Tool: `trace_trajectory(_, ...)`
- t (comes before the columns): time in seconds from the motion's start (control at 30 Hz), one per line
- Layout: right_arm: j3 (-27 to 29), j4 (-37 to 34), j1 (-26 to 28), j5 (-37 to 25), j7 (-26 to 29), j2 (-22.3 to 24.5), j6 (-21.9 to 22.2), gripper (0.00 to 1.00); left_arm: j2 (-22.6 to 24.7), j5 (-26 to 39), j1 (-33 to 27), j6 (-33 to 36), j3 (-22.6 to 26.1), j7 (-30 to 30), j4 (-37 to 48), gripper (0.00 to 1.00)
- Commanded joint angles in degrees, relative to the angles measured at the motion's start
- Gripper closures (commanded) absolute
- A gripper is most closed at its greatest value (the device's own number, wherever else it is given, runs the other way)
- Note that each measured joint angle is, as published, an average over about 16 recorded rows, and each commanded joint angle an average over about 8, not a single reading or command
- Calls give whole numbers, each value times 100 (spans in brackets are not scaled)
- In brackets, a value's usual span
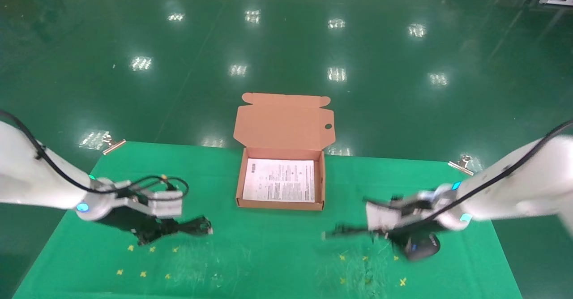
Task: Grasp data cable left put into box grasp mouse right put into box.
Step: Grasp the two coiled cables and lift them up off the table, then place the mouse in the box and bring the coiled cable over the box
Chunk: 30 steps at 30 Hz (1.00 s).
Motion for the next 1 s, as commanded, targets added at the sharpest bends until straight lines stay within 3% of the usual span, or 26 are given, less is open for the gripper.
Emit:
trace_trajectory(0.03, 48, 351, 83, 0, 95, 179, 3, 100, -63, 15, -74, -36, 1, 29, -140, 100)
trace_trajectory(0.27, 159, 1573, 309, -206, 644, 361, 178, 100, -203, 154, -329, -204, 1, -315, -1027, 100)
trace_trajectory(0.43, 224, 1909, 512, -287, 751, 161, 390, 100, -266, 353, -435, -412, 7, -797, -1826, 100)
trace_trajectory(0.63, 288, 1644, 926, -269, 468, -329, 667, 100, -298, 772, -497, -715, 37, -1561, -2763, 100)
trace_trajectory(1.0, 451, 389, 1611, 75, -675, -1154, 1162, 100, -254, 1458, -498, -945, 108, -2530, -3716, 100)
